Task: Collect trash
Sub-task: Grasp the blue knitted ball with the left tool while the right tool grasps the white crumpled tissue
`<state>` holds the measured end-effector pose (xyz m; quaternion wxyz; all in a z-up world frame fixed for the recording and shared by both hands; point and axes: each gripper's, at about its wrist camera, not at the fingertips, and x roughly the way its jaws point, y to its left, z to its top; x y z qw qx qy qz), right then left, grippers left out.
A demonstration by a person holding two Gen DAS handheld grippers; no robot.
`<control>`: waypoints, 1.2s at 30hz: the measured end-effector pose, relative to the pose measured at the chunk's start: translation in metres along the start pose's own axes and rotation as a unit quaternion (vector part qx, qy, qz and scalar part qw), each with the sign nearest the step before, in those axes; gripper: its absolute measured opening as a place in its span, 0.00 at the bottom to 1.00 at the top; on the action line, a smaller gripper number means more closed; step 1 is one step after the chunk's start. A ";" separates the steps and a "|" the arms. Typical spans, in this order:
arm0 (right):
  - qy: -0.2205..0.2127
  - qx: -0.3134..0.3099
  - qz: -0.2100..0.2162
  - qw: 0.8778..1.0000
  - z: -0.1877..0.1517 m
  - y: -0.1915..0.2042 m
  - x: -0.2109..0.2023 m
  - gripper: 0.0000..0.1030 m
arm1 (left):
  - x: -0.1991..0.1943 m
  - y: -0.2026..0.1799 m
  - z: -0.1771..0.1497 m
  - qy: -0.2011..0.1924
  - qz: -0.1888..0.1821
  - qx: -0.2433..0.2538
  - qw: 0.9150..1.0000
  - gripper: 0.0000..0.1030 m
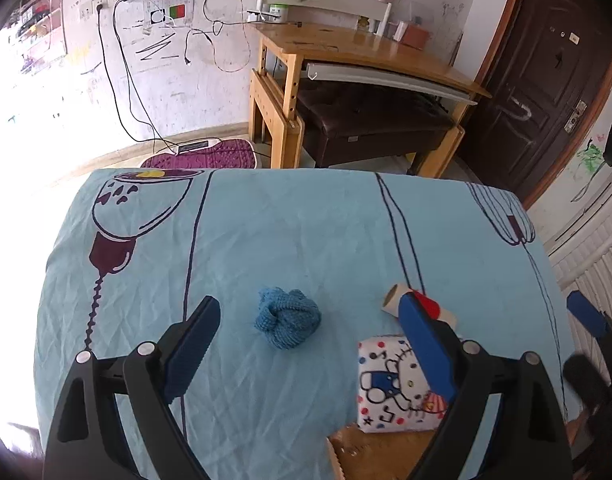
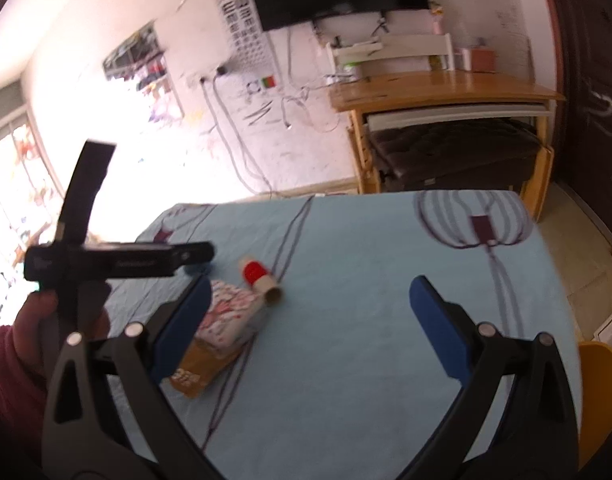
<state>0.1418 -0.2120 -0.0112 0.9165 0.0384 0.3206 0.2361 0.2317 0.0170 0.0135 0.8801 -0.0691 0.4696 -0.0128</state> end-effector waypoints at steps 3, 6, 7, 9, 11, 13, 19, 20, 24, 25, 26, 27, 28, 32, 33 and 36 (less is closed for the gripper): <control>0.015 -0.015 0.007 1.000 0.001 0.019 0.010 0.93 | 0.004 0.004 0.000 0.004 0.004 0.004 1.000 0.83; 0.027 -0.022 0.011 0.999 0.001 0.030 0.017 0.93 | 0.010 0.006 -0.001 0.006 0.012 0.011 1.000 0.83; 0.031 -0.023 0.011 0.999 0.001 0.033 0.019 0.93 | 0.011 0.007 -0.002 0.006 0.016 0.015 1.000 0.83; 0.039 -0.023 0.011 0.999 0.003 0.037 0.025 0.93 | 0.015 0.008 -0.002 0.006 0.017 0.019 1.000 0.83; 0.046 -0.025 0.007 0.999 0.003 0.042 0.030 0.93 | 0.019 0.008 -0.003 0.008 0.016 0.025 1.000 0.78; 0.053 -0.029 0.002 0.998 0.003 0.046 0.034 0.93 | 0.023 0.008 -0.004 0.018 0.005 0.025 1.000 0.58; 0.064 -0.031 0.000 0.997 0.003 0.053 0.038 0.93 | 0.023 0.005 -0.010 0.002 0.006 0.035 0.999 0.23; 0.066 -0.031 0.001 0.997 0.003 0.053 0.039 0.93 | 0.022 0.006 -0.011 0.000 0.004 0.034 0.999 0.22; 0.083 -0.035 0.002 0.996 0.004 0.061 0.050 0.93 | 0.006 0.016 -0.011 -0.019 -0.001 0.017 1.000 0.22; 0.088 -0.039 0.001 0.995 0.004 0.065 0.054 0.93 | 0.002 0.018 -0.011 -0.023 -0.002 0.014 1.000 0.22; 0.093 -0.041 -0.001 0.995 0.003 0.067 0.058 0.93 | -0.004 0.022 -0.012 -0.031 0.000 0.011 0.999 0.22; 0.098 -0.041 -0.004 0.994 0.002 0.068 0.062 0.93 | -0.008 0.025 -0.012 -0.036 0.002 0.009 0.999 0.22; 0.105 -0.039 -0.007 0.994 0.001 0.070 0.068 0.93 | -0.012 0.027 -0.012 -0.039 0.002 0.007 0.999 0.22; 0.130 -0.028 -0.019 0.991 -0.003 0.073 0.085 0.93 | -0.025 0.040 -0.012 -0.052 0.002 -0.006 0.999 0.22; 0.132 -0.027 -0.024 0.991 -0.004 0.073 0.087 0.93 | -0.026 0.042 -0.012 -0.053 0.002 -0.007 0.999 0.22; 0.133 -0.043 -0.052 0.989 -0.011 0.079 0.093 0.92 | -0.027 0.046 -0.016 -0.054 -0.002 -0.013 0.998 0.22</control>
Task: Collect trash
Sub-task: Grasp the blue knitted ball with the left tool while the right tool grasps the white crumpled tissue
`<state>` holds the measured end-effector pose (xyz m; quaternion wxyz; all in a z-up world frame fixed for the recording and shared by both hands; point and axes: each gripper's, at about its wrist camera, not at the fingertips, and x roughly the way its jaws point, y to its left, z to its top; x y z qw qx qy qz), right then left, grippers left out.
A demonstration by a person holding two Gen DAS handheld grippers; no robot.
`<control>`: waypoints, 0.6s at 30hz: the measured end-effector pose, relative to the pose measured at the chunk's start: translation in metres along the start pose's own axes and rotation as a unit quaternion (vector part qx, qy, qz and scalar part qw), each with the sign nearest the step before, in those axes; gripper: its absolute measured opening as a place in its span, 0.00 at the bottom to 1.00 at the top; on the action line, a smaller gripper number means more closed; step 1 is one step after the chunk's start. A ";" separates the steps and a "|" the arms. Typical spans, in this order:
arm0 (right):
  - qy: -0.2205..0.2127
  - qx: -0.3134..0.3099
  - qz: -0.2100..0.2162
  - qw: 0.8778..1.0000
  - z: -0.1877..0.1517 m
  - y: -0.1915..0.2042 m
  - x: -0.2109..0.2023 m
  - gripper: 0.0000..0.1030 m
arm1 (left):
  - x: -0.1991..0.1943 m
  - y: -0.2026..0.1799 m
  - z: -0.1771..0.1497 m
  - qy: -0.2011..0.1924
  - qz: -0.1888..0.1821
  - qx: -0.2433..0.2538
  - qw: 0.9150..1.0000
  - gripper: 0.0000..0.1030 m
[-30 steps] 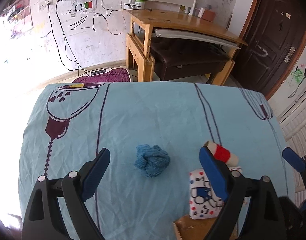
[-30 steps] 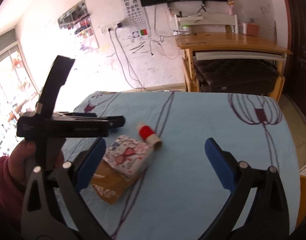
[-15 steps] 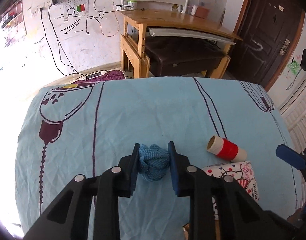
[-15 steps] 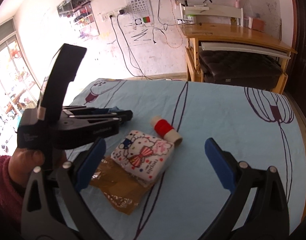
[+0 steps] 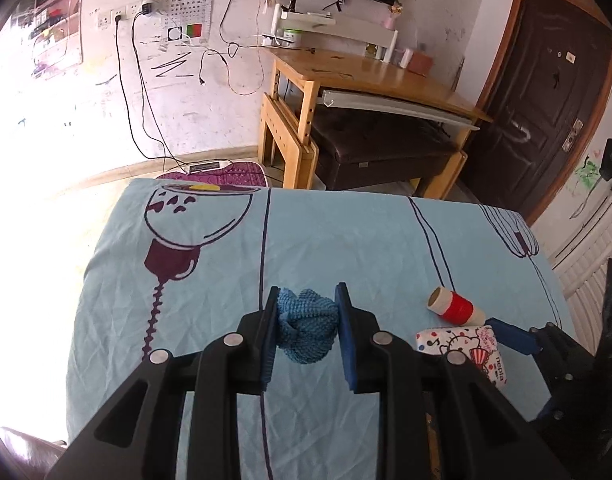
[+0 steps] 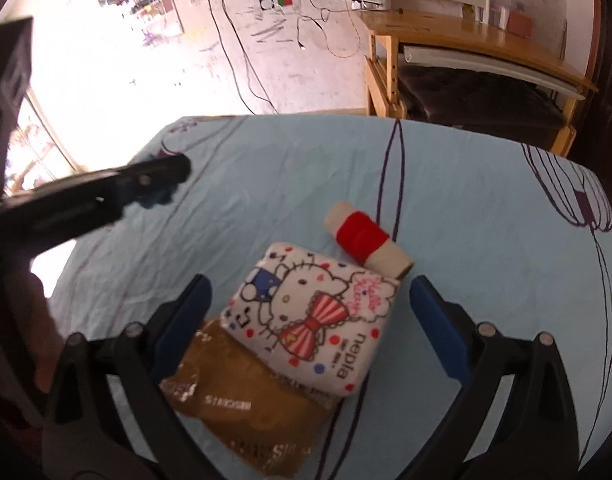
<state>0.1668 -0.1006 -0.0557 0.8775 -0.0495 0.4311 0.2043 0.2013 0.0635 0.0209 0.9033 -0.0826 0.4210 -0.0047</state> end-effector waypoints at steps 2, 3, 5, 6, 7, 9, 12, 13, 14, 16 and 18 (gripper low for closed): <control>-0.002 0.000 -0.011 1.000 -0.002 0.000 0.001 0.76 | 0.000 0.003 -0.002 0.001 -0.007 -0.005 1.000 0.22; -0.004 0.002 -0.012 1.000 -0.002 -0.002 0.001 0.63 | 0.000 0.003 -0.004 0.001 -0.011 -0.007 1.000 0.22; -0.013 0.007 -0.009 1.000 -0.004 -0.007 -0.005 0.39 | 0.000 0.005 -0.004 0.001 -0.017 -0.011 1.000 0.22; -0.016 0.010 -0.009 1.000 -0.004 -0.009 -0.006 0.22 | -0.001 0.006 -0.005 0.000 -0.018 -0.012 1.000 0.22; -0.028 0.015 -0.006 0.999 -0.007 -0.012 -0.013 0.20 | -0.004 0.009 -0.008 -0.004 -0.019 -0.014 1.000 0.22; -0.040 0.024 0.011 0.999 -0.008 -0.016 -0.023 0.18 | -0.009 0.009 -0.009 -0.010 -0.019 -0.015 1.000 0.22; -0.055 0.019 0.024 0.998 -0.010 -0.015 -0.037 0.18 | -0.014 0.006 -0.011 -0.019 -0.018 -0.014 1.000 0.22; -0.060 0.017 0.025 0.998 -0.011 -0.016 -0.041 0.18 | -0.015 0.004 -0.011 -0.018 -0.019 -0.013 1.000 0.22; -0.068 0.013 0.023 0.997 -0.011 -0.015 -0.045 0.18 | -0.016 0.001 -0.011 -0.018 -0.019 -0.012 1.000 0.22; -0.081 0.004 0.016 0.997 -0.013 -0.015 -0.053 0.18 | -0.018 -0.003 -0.011 -0.021 -0.019 -0.010 1.000 0.22; -0.086 -0.003 0.012 0.996 -0.013 -0.015 -0.057 0.14 | -0.020 -0.008 -0.011 -0.024 -0.021 -0.006 0.999 0.22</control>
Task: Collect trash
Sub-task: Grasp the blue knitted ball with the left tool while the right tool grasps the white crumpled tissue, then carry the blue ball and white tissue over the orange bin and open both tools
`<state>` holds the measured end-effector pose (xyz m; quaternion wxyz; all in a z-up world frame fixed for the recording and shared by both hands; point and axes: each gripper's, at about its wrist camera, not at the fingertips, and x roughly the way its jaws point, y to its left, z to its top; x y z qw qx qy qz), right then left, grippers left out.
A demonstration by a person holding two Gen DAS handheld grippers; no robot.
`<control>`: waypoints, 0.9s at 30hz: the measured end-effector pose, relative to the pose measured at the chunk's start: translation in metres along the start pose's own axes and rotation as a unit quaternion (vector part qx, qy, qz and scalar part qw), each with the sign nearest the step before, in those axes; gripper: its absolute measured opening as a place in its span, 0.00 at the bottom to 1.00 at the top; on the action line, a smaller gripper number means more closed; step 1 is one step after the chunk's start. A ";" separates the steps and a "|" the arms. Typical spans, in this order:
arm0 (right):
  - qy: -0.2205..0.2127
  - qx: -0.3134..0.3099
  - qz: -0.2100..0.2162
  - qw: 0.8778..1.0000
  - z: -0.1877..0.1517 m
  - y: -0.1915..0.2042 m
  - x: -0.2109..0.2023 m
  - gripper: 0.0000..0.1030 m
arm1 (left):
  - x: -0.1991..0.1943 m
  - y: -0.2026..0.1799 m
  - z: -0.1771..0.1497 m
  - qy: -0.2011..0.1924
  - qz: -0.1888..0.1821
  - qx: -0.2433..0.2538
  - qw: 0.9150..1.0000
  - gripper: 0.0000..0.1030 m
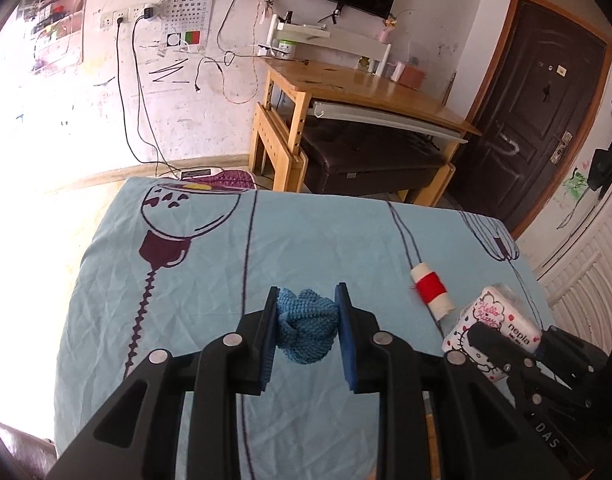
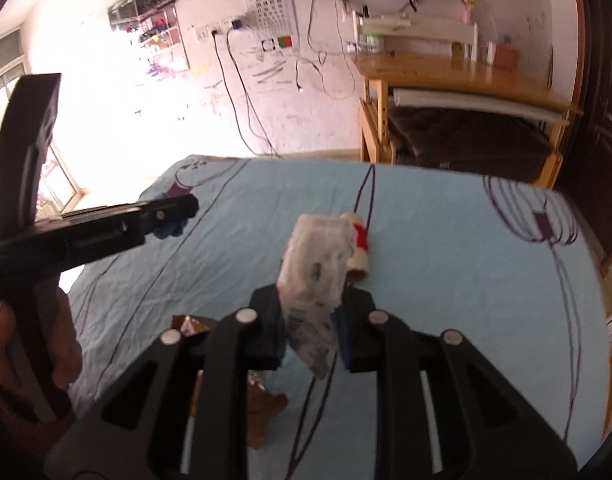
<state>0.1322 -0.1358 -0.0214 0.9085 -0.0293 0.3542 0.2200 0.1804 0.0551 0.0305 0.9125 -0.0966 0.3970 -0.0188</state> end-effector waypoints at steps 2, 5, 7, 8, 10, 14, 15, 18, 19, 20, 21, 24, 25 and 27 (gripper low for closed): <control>-0.004 -0.002 -0.006 1.000 -0.001 -0.003 -0.001 0.10 | 0.000 -0.008 -0.001 -0.001 0.002 0.006 1.000 0.22; -0.023 0.006 -0.009 1.000 0.000 -0.007 -0.008 0.07 | -0.004 -0.015 -0.001 -0.010 0.009 0.012 1.000 0.22; -0.040 0.010 -0.013 0.999 0.001 -0.011 -0.016 0.07 | -0.011 -0.021 -0.003 -0.027 0.019 0.022 0.999 0.22; -0.047 0.014 -0.009 0.999 0.002 -0.014 -0.021 0.07 | -0.015 -0.025 -0.004 -0.037 0.023 0.026 0.999 0.22; -0.062 0.020 -0.007 0.998 0.003 -0.021 -0.030 0.07 | -0.024 -0.031 -0.006 -0.054 0.029 0.033 0.998 0.22; -0.087 0.041 -0.014 0.995 0.003 -0.041 -0.049 0.07 | -0.036 -0.053 -0.011 -0.079 0.041 0.058 0.994 0.22; -0.095 0.049 -0.020 0.994 0.001 -0.049 -0.055 0.07 | -0.037 -0.058 -0.011 -0.081 0.043 0.064 0.994 0.22; -0.110 0.075 -0.024 0.991 -0.002 -0.075 -0.068 0.07 | -0.041 -0.076 -0.013 -0.093 0.053 0.087 0.991 0.22; -0.116 0.085 -0.030 0.989 -0.004 -0.086 -0.073 0.08 | -0.041 -0.084 -0.014 -0.098 0.057 0.096 0.989 0.22; -0.120 0.091 -0.034 0.988 -0.005 -0.093 -0.075 0.08 | -0.042 -0.090 -0.014 -0.101 0.060 0.102 0.988 0.22; -0.124 0.100 -0.039 0.986 -0.007 -0.105 -0.080 0.08 | -0.042 -0.096 -0.015 -0.105 0.063 0.109 0.987 0.22; -0.135 0.119 -0.052 0.982 -0.012 -0.132 -0.092 0.08 | -0.039 -0.118 -0.017 -0.105 0.068 0.132 0.983 0.22; -0.137 0.124 -0.061 0.981 -0.015 -0.142 -0.095 0.08 | -0.038 -0.127 -0.017 -0.103 0.068 0.140 0.982 0.22; -0.138 0.130 -0.077 0.979 -0.021 -0.158 -0.101 0.08 | -0.035 -0.143 -0.018 -0.101 0.071 0.157 0.980 0.22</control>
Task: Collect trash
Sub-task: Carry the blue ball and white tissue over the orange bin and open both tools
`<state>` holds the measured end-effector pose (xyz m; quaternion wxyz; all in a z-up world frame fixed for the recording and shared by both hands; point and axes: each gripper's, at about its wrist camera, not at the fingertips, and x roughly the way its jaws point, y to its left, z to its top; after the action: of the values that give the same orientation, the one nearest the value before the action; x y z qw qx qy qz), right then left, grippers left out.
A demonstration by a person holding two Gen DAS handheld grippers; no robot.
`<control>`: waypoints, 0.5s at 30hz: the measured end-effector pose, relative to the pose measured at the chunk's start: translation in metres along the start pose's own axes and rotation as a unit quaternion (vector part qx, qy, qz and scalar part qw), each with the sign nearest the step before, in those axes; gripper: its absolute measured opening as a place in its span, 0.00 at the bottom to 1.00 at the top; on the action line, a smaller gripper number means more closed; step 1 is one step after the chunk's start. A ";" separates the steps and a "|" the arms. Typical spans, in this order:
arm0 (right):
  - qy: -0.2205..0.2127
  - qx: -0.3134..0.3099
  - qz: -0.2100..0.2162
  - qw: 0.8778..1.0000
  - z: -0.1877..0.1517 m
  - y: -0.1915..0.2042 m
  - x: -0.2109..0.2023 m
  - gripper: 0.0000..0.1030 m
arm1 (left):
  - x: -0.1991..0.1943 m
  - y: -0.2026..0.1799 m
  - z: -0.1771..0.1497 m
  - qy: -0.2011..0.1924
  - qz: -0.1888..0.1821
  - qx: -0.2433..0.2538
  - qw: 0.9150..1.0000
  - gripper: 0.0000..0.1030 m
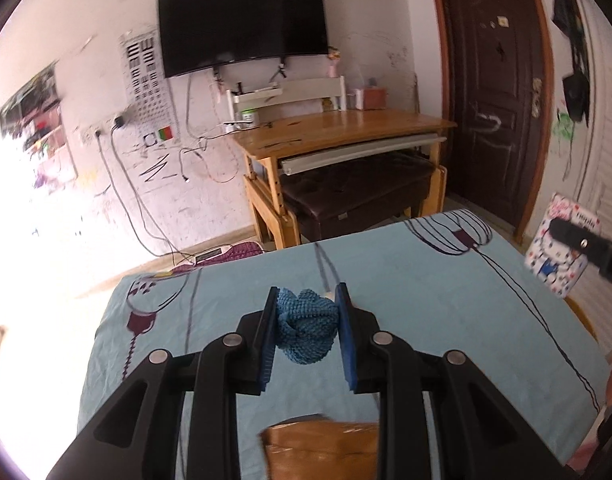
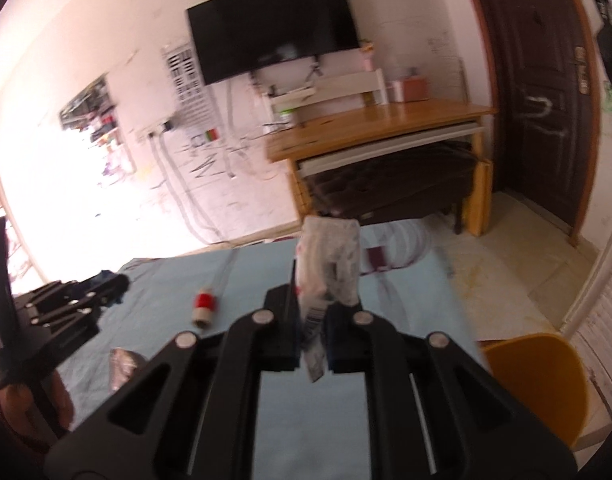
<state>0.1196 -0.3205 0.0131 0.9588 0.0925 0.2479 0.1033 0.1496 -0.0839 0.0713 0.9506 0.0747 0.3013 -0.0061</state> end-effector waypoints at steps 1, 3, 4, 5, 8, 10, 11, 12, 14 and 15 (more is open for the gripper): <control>-0.001 0.007 -0.010 1.000 -0.001 -0.013 -0.003 0.08 | 0.000 -0.006 0.002 0.000 -0.001 0.006 1.000 0.22; -0.002 0.015 -0.031 0.999 -0.001 -0.037 -0.007 0.08 | 0.001 -0.021 0.006 0.000 0.000 0.022 1.000 0.22; -0.002 0.017 -0.040 0.999 -0.001 -0.047 -0.009 0.08 | 0.001 -0.028 0.008 0.001 -0.001 0.028 1.000 0.22; -0.002 0.020 -0.047 0.999 -0.001 -0.058 -0.011 0.08 | 0.002 -0.034 0.011 0.003 -0.004 0.034 0.999 0.22; -0.006 0.041 -0.064 0.997 -0.005 -0.092 -0.018 0.08 | 0.004 -0.061 0.020 0.014 -0.029 0.050 0.998 0.22; -0.006 0.064 -0.071 0.995 -0.008 -0.115 -0.019 0.08 | 0.005 -0.083 0.027 0.023 -0.055 0.060 0.996 0.22; -0.005 0.071 -0.079 0.994 -0.010 -0.126 -0.018 0.08 | 0.005 -0.093 0.029 0.027 -0.069 0.063 0.995 0.22; 0.002 0.079 -0.090 0.993 -0.013 -0.138 -0.014 0.08 | 0.005 -0.103 0.031 0.032 -0.084 0.066 0.994 0.22; 0.016 0.096 -0.089 0.991 -0.018 -0.153 -0.006 0.08 | 0.007 -0.128 0.036 0.047 -0.120 0.071 0.989 0.22; 0.023 0.100 -0.094 0.990 -0.021 -0.160 -0.002 0.08 | 0.009 -0.139 0.038 0.055 -0.133 0.072 0.987 0.22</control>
<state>0.1323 -0.4724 -0.0405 0.9441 0.1623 0.2867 -0.0103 0.1706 -0.2263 0.0777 0.9156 0.1020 0.3587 -0.1505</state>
